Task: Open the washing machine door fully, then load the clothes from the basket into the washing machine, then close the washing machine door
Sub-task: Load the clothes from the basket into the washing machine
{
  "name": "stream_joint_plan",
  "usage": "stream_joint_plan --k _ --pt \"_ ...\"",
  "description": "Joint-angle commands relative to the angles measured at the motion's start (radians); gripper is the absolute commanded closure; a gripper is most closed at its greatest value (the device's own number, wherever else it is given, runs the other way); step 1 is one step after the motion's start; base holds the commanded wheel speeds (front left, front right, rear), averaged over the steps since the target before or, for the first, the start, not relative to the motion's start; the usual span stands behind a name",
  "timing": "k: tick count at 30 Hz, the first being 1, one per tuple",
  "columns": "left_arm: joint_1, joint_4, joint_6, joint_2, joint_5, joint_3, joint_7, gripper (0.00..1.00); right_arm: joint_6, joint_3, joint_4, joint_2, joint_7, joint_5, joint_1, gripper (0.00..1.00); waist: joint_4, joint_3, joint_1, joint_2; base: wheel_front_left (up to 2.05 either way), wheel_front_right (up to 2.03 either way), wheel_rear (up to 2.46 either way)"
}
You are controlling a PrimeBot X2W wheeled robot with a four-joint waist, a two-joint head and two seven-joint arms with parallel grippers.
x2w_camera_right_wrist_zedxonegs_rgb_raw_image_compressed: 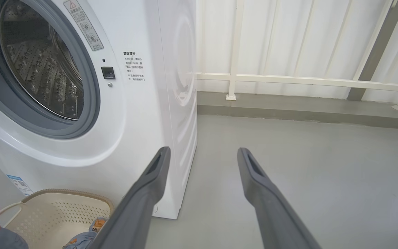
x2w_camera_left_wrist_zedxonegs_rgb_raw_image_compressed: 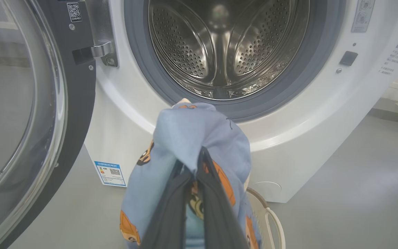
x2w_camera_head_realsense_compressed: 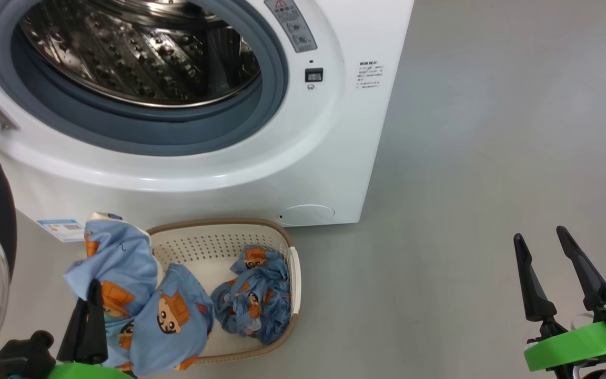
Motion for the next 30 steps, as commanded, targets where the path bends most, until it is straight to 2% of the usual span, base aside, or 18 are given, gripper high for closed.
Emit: stream_joint_plan --k 1,13,23,30 --pt "-0.030 -0.028 -0.002 0.012 0.014 0.041 -0.010 1.00 0.001 0.022 -0.029 -0.006 -0.005 0.007 -0.010 0.00 -0.005 0.015 0.0000 0.0000 0.00 0.00 0.00" --pt "-0.174 -0.023 -0.002 0.039 0.017 0.032 -0.010 1.00 0.001 0.024 -0.037 0.014 -0.005 0.004 -0.055 0.00 -0.021 0.101 0.0000 0.0000 0.00 0.00 0.00" --pt "-0.445 -0.015 -0.002 0.086 0.029 0.022 -0.010 1.00 0.001 0.027 -0.044 0.035 -0.005 -0.001 -0.126 0.00 -0.041 0.221 0.0000 0.0000 0.00 0.00 0.00" --pt "-0.640 0.083 -0.002 0.131 0.036 0.008 -0.010 1.00 0.001 0.040 -0.043 0.053 -0.005 -0.003 -0.171 0.00 -0.077 0.278 0.0000 0.0000 0.00 0.00 0.00"
